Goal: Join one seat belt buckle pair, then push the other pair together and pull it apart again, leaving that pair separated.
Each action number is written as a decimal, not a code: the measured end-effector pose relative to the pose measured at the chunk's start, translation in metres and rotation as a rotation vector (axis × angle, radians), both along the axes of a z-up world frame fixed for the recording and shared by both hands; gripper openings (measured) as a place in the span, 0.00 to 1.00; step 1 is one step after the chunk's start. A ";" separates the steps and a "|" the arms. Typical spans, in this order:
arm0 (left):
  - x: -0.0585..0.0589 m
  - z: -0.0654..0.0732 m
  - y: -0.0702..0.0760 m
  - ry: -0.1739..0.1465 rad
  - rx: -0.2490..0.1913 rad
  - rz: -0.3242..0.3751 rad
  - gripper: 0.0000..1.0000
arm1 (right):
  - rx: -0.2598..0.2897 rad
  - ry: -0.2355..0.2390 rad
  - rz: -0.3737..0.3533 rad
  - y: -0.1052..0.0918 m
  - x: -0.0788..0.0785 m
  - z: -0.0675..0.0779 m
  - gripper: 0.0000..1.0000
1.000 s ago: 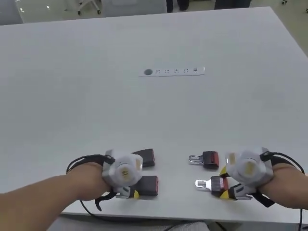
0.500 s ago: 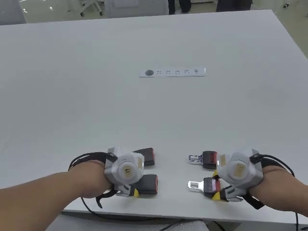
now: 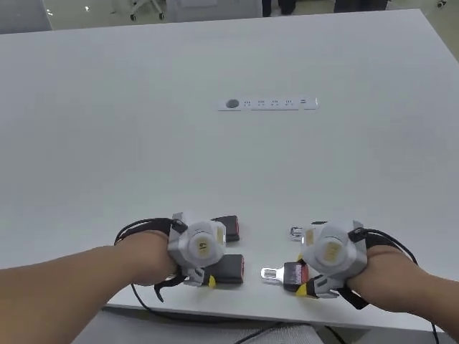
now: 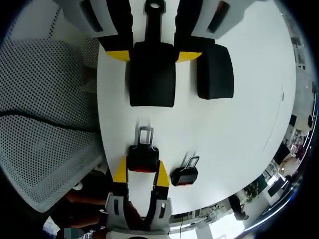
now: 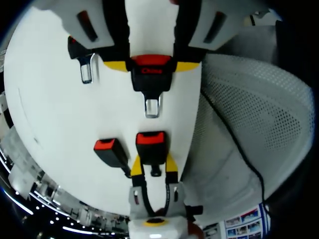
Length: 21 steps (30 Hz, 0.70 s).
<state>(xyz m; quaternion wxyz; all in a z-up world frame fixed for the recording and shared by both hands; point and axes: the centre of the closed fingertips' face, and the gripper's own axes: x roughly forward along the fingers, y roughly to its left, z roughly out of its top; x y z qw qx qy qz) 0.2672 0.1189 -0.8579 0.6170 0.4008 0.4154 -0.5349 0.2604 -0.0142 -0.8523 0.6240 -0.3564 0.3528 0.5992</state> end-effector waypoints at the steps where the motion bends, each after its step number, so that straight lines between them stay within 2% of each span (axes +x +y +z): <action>1: 0.000 -0.001 0.000 0.000 0.000 0.000 0.32 | 0.002 0.003 -0.004 0.003 0.000 0.000 0.33; 11: -0.001 0.000 -0.001 -0.005 0.004 -0.003 0.32 | 0.009 0.000 -0.003 0.024 -0.001 0.000 0.33; 21: -0.002 0.001 -0.002 -0.008 0.011 -0.023 0.32 | 0.000 -0.013 -0.005 0.028 0.003 0.001 0.33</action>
